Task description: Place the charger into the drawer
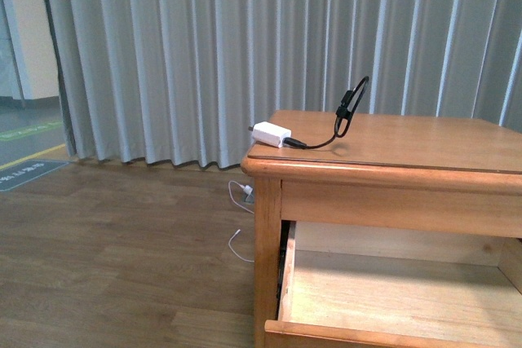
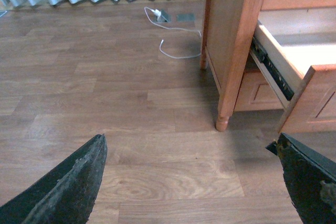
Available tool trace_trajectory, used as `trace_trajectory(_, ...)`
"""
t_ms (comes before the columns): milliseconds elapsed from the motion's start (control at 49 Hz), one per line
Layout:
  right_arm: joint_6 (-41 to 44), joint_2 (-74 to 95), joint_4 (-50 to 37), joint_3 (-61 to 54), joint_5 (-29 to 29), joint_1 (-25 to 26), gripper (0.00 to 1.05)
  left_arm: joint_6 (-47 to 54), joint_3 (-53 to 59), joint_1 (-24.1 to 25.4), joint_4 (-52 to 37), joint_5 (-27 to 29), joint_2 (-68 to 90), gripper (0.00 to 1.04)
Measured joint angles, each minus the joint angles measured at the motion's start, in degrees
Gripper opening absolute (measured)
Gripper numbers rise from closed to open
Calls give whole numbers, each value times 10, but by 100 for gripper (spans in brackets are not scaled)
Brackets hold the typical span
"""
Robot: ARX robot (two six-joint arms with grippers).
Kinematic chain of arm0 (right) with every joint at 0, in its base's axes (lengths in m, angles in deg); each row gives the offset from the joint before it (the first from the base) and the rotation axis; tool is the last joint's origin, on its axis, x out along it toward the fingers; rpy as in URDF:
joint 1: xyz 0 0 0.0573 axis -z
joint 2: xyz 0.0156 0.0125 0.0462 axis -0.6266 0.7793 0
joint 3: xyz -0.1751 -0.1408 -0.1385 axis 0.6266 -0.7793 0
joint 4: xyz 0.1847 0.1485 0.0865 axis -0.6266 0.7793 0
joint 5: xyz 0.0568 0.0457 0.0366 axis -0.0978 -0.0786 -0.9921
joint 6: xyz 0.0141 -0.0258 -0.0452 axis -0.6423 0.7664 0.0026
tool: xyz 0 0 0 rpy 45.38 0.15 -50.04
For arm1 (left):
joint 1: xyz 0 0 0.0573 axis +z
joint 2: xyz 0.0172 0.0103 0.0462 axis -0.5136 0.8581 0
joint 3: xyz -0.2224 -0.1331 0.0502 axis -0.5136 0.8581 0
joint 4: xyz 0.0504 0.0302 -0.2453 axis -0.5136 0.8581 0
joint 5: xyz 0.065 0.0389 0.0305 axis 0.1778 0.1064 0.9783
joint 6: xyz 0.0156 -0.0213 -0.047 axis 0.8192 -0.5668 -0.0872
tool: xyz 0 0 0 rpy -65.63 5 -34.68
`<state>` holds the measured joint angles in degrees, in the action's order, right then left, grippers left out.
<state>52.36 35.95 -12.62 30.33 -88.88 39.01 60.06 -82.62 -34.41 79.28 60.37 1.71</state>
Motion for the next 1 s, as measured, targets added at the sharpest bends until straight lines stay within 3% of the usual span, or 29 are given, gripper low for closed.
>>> trace_trajectory(184,0,0,0,0,0,0,97,24,-84,-87,-179,78,268,99)
trace_trajectory(388,0,0,0,0,0,0,97,26,-220,-119,-290,105,507,99)
trace_trajectory(1001,0,0,0,0,0,0,97,-43,-708,-185,-248,190,947,99)
